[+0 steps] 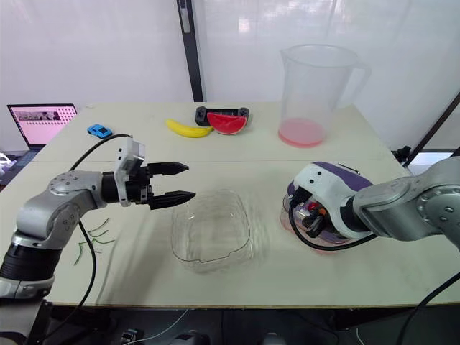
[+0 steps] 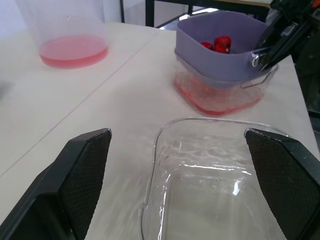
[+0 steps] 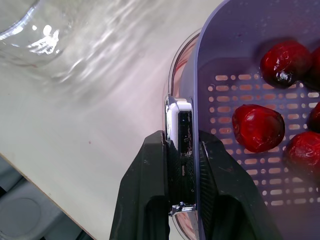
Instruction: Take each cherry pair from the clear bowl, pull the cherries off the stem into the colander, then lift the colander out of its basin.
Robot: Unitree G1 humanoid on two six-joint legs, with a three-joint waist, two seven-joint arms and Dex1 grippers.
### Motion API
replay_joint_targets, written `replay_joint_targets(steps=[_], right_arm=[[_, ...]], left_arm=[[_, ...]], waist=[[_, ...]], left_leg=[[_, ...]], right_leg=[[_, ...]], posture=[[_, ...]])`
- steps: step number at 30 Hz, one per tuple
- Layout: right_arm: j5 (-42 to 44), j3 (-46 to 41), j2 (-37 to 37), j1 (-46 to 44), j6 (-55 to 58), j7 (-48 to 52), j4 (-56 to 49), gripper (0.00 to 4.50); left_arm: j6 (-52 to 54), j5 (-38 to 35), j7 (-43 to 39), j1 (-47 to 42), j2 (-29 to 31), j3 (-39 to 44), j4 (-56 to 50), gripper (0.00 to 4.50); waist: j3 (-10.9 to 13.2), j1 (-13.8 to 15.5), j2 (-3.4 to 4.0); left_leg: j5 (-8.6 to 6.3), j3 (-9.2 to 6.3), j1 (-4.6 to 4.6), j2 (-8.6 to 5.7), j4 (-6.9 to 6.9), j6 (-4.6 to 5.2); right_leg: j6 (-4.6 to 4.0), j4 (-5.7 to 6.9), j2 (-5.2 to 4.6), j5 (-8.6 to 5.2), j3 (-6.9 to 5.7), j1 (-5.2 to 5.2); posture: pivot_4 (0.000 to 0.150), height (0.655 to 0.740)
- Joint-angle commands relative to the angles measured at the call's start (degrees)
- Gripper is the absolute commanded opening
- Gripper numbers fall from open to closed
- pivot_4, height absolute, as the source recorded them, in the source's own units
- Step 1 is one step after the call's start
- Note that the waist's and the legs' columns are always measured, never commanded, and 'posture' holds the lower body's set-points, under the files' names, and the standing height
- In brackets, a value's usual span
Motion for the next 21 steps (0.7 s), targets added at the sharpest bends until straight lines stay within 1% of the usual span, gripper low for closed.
replay_joint_targets(steps=[1, 7, 12, 15, 21], right_arm=[[-1.06, -4.93, -1.85, -0.58, -1.15, 2.30, 1.20, 0.22], [-1.37, -9.03, -3.67, 1.18, -1.26, 5.90, 2.75, 0.22], [-1.51, -10.09, -3.51, 0.86, -1.46, 7.02, 3.13, 0.22], [-0.59, -10.97, -3.53, 0.84, -1.75, 7.86, 3.40, 0.22], [-0.43, -12.12, -3.66, 2.37, -1.88, 8.69, 3.51, 0.22]], left_arm=[[-1.29, 0.44, -0.62, -1.53, 0.04, 0.47, -0.23, 4.50], [-1.74, 1.02, -1.21, -2.33, -0.15, 0.10, 0.57, 4.50], [-1.80, 1.47, -1.60, -2.70, -0.33, 0.09, 0.98, 4.50], [-0.60, 0.31, -2.53, -2.94, -0.25, 0.46, 0.91, 4.50], [0.01, 0.41, -3.18, -3.46, -0.02, 0.71, 1.51, 4.50]], waist=[[0.00, 0.00, 0.00], [0.00, -0.03, 0.00], [0.00, -0.04, 0.00], [0.00, -0.04, 0.00], [0.00, 0.02, 0.00]], left_leg=[[0.00, 0.00, 0.00, 0.00, 0.01, 0.00], [0.00, 0.03, 0.00, 0.00, -0.02, 0.00], [0.00, 0.03, 0.00, 0.01, -0.02, 0.00], [0.00, 0.03, 0.00, 0.01, -0.02, 0.00], [0.00, 0.04, 0.00, 0.00, -0.01, 0.00]], right_leg=[[0.00, 0.00, 0.00, 0.00, 0.00, 0.01], [0.00, -0.01, 0.00, 0.00, 0.02, -0.01], [0.00, 0.00, 0.00, 0.00, 0.02, -0.02], [0.00, 0.00, 0.00, 0.00, 0.02, -0.02], [0.00, 0.00, 0.00, 0.00, 0.02, -0.01]], posture=[[0.150, 0.7400], [0.150, 0.7400], [0.150, 0.7400], [0.150, 0.7400], [0.150, 0.7400]])
